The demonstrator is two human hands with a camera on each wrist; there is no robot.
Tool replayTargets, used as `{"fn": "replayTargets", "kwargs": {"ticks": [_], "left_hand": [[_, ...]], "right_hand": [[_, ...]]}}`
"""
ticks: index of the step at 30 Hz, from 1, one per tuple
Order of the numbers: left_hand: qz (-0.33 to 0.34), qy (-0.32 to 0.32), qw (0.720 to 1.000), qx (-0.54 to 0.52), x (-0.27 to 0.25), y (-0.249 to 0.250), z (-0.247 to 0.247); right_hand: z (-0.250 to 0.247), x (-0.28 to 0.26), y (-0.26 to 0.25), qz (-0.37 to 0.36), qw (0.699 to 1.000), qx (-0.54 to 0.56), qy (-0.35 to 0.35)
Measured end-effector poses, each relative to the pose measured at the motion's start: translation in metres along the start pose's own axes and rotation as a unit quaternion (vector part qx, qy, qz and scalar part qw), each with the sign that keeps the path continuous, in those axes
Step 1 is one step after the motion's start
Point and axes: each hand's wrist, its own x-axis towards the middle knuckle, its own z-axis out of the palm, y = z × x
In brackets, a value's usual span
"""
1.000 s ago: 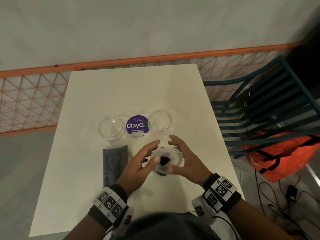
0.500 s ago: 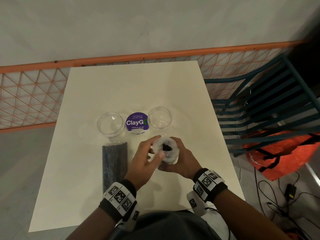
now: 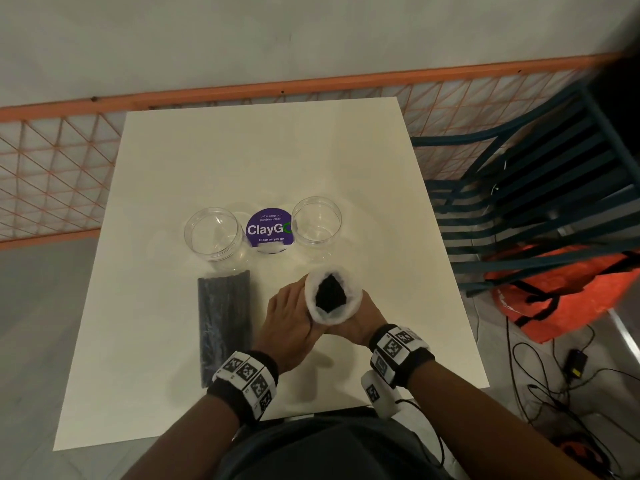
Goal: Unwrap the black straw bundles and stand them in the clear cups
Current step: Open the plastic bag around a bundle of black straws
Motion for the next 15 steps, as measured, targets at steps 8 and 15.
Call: {"fn": "replayTargets", "kwargs": {"ticks": [8,15], "left_hand": [[0.014,-0.058,0.992,-0.115,0.0,-0.005,-0.009],[-0.014,-0.036,0.986,-0.161,0.003,-0.001,0.008]], "right_hand": [[0.0,0.004,0.013,0.017,0.997,-0.069,-0.042],[-0.003,-0.001,0.021,0.021,0.999,0.033,0.037]]}}
